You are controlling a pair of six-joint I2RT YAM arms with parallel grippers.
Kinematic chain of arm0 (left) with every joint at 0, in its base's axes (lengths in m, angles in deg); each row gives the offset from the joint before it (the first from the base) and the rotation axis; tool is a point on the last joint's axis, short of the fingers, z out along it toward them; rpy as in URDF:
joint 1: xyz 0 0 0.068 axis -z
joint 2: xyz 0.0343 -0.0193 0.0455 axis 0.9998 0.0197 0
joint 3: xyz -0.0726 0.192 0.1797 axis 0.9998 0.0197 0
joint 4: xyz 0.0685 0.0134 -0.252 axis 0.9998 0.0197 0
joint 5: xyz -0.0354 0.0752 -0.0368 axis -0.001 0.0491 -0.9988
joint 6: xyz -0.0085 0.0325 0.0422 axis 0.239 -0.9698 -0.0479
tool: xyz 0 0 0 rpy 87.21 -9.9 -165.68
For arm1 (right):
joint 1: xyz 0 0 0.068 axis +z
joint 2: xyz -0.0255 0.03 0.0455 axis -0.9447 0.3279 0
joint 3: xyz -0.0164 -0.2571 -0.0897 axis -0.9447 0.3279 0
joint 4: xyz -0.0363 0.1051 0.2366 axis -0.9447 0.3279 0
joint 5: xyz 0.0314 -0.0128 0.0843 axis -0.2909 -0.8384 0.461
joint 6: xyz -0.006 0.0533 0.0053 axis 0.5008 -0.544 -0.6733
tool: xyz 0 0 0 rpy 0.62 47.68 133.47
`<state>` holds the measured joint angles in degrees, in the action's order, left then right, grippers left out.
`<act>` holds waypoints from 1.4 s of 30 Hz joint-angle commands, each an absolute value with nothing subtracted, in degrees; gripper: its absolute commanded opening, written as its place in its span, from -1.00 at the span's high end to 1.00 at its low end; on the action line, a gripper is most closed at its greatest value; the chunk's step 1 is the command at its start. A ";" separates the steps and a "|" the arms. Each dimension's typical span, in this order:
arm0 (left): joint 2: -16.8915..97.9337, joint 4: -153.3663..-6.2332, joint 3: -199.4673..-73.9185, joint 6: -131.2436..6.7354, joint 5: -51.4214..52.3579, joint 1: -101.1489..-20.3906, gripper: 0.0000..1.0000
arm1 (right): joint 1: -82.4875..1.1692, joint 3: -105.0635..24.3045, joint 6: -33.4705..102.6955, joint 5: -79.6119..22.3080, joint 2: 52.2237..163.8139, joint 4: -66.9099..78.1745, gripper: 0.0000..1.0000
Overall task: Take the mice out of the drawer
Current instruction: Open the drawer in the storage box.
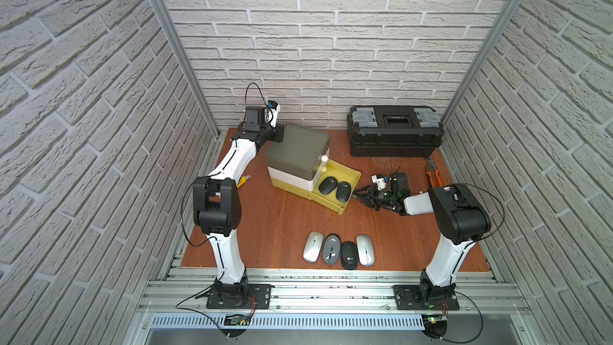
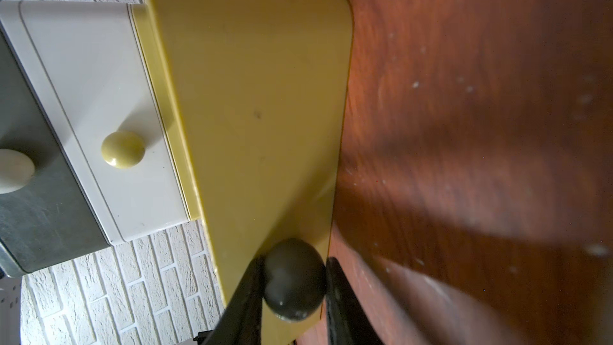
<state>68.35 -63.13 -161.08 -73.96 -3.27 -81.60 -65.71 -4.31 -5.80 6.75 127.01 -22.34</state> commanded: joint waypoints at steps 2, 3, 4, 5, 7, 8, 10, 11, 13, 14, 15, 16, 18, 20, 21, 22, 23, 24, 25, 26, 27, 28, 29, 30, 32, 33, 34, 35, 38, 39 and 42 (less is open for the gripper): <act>72.73 -53.87 -160.88 -74.13 0.65 -84.21 0.79 | -66.15 -4.24 -5.13 5.76 125.93 -20.14 0.96; 73.03 -52.97 -161.66 -74.79 -0.20 -84.20 0.76 | -66.11 -4.69 -5.05 5.76 126.00 -19.90 0.96; 73.31 -51.84 -162.53 -75.55 -0.93 -84.17 0.73 | -66.12 -5.36 -4.85 5.69 126.19 -19.41 0.96; 73.62 -50.41 -163.52 -76.75 -1.54 -84.19 0.71 | -66.13 -6.28 -4.47 5.67 126.37 -18.56 0.96; 74.31 -47.76 -165.53 -78.84 -1.98 -84.19 0.70 | -66.12 -7.65 -3.81 5.76 126.46 -17.46 0.96; 74.67 -46.48 -166.48 -79.76 -1.94 -84.29 0.69 | -66.12 -8.55 -3.20 5.69 126.45 -16.37 0.96; 75.26 -44.74 -168.17 -80.77 -1.98 -84.39 0.70 | -66.12 -9.86 -2.16 5.82 126.55 -14.68 0.96; 75.55 -44.20 -168.72 -81.05 -2.11 -84.47 0.70 | -66.12 -10.31 -1.96 5.96 126.56 -14.28 0.96; 75.54 -43.76 -169.17 -81.41 -2.08 -84.47 0.69 | -66.11 -10.81 -1.73 6.44 126.86 -14.01 0.96; 75.35 -43.73 -169.23 -81.36 -1.81 -84.47 0.69 | -66.12 -10.87 -1.88 6.76 127.05 -14.14 0.96; 75.14 -43.84 -169.18 -81.21 -1.72 -84.47 0.67 | -66.12 -10.85 -1.93 6.90 127.04 -14.24 0.96; 74.55 -44.45 -168.83 -80.69 -1.72 -84.58 0.57 | -66.15 -10.75 -1.85 7.13 127.13 -14.26 0.95; 72.63 -46.22 -167.64 -79.68 -1.16 -84.57 0.15 | -66.12 -10.73 -1.27 7.37 127.02 -13.37 0.76; 69.76 -47.87 -166.24 -79.29 0.31 -84.61 -0.27 | -66.12 -10.70 -0.04 6.92 126.51 -10.85 0.48; 68.47 -48.39 -165.86 -79.05 1.34 -84.65 -0.34 | -66.12 -10.67 0.99 6.29 126.07 -9.07 0.35; 66.78 -48.71 -165.56 -79.10 2.59 -84.58 -0.42 | -66.12 -10.60 2.18 5.40 125.44 -6.95 0.23; 65.10 -48.72 -165.46 -79.21 3.62 -84.65 -0.51 | -66.14 -10.49 3.28 4.50 124.54 -5.09 0.13; 63.47 -48.52 -165.46 -79.32 4.12 -84.65 -0.55 | -66.12 -10.47 4.22 3.71 123.93 -3.51 0.07; 61.56 -47.90 -165.64 -79.54 3.77 -84.64 -0.56 | -66.12 -10.48 5.16 2.79 123.07 -1.94 0.01; 59.52 -46.93 -165.87 -79.95 3.03 -84.41 -0.57 | -66.12 -10.48 6.00 2.03 122.15 -0.70 -0.03; 57.76 -46.12 -166.10 -80.17 2.82 -83.89 -0.58 | -66.14 -10.47 6.46 1.30 121.35 0.26 -0.04; 55.67 -44.92 -166.15 -80.66 2.47 -82.89 -0.60 | -66.11 -10.43 7.07 0.51 120.36 1.14 -0.08; 53.87 -42.97 -166.55 -81.71 1.73 -81.33 -0.60 | -66.12 -10.55 7.56 -0.30 119.42 2.22 -0.08; 52.61 -40.99 -166.91 -82.60 1.49 -79.67 -0.63 | -66.16 -10.82 8.19 -1.02 118.68 3.35 -0.09; 50.46 -35.74 -167.39 -84.84 -0.28 -75.09 -0.66 | -66.19 -11.80 9.88 -3.36 116.89 6.76 -0.10; 50.03 -33.29 -167.64 -85.65 -0.55 -72.43 -0.66 | -66.20 -12.13 10.73 -4.57 115.97 7.90 -0.11; 49.55 -31.19 -167.22 -86.50 -0.78 -69.48 -0.67 | -66.21 -12.73 11.94 -6.06 114.91 9.86 -0.15; 49.17 -29.88 -166.37 -86.76 -0.99 -66.54 -0.68 | -66.41 -13.69 13.32 -7.39 114.03 12.27 -0.18; 49.94 -29.49 -163.19 -85.71 -1.75 -58.68 -0.69 | -67.95 -15.85 16.49 -10.56 111.66 17.61 -0.35; 50.66 -30.11 -162.19 -84.78 -1.78 -56.87 -0.69 | -68.85 -16.20 17.04 -11.07 111.09 18.55 -0.39; 54.08 -33.19 -160.10 -80.89 -1.89 -52.29 -0.71 | -72.65 -16.97 18.22 -11.31 110.12 20.96 -0.69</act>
<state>50.21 -34.14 -162.74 -83.55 -1.56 -53.93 -69.54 -15.96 14.55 -8.42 112.06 15.84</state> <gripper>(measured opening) 0.853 0.823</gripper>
